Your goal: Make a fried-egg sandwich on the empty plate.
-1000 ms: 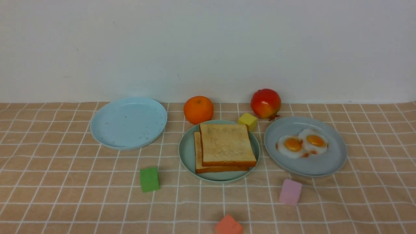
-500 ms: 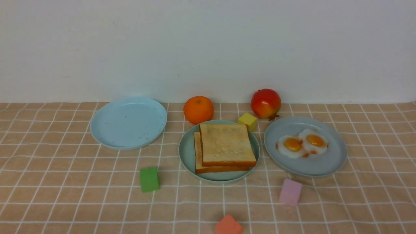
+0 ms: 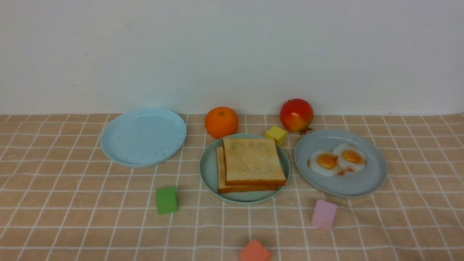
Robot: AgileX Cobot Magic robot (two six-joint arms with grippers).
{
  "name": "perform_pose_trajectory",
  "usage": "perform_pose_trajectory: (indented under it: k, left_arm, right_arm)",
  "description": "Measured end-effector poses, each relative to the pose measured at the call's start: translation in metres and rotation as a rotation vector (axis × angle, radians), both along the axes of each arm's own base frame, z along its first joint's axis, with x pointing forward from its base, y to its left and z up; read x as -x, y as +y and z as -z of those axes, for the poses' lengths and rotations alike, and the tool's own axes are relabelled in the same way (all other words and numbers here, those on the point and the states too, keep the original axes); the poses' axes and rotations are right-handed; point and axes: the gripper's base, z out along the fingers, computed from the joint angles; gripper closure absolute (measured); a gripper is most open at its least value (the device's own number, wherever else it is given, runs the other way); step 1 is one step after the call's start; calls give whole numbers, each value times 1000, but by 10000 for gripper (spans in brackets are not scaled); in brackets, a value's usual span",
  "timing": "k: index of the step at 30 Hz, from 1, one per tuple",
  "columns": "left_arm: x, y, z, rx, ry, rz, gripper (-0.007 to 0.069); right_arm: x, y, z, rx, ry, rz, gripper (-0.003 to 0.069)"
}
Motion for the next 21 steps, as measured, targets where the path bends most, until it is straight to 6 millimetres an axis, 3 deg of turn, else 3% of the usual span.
perform_pose_trajectory:
  k: [7,21]
  left_arm:
    - [0,0,0,1,0,0,593]
    - [0,0,0,3,0,0,575]
  right_arm:
    - [-10,-2,44,13,14,44,427]
    - [-10,-3,44,24,10,58,419]
